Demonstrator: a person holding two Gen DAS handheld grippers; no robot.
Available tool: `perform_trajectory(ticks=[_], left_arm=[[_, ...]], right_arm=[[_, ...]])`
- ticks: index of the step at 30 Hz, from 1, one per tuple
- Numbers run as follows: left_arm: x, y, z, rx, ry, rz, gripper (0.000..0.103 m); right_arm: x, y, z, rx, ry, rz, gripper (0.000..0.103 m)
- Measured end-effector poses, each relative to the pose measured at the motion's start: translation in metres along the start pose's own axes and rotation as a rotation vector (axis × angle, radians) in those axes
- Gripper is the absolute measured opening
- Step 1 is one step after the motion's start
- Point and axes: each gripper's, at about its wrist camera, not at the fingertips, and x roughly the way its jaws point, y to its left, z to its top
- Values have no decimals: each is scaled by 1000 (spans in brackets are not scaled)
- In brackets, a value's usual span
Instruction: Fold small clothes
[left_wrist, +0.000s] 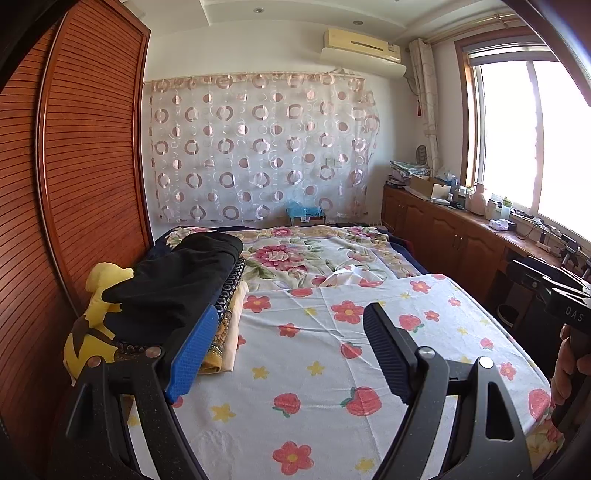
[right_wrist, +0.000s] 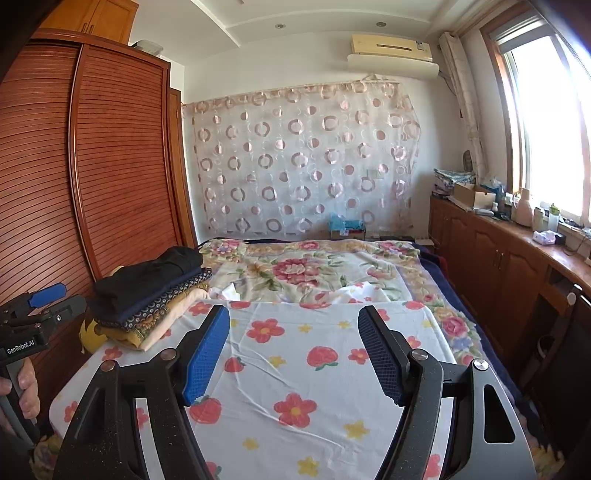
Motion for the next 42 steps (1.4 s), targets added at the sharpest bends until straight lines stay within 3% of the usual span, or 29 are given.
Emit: perform_trajectory(ticks=[42], left_arm=[[-3, 5, 6, 5, -15, -3, 82]], right_arm=[[-1, -28, -1, -4, -18, 11, 74]])
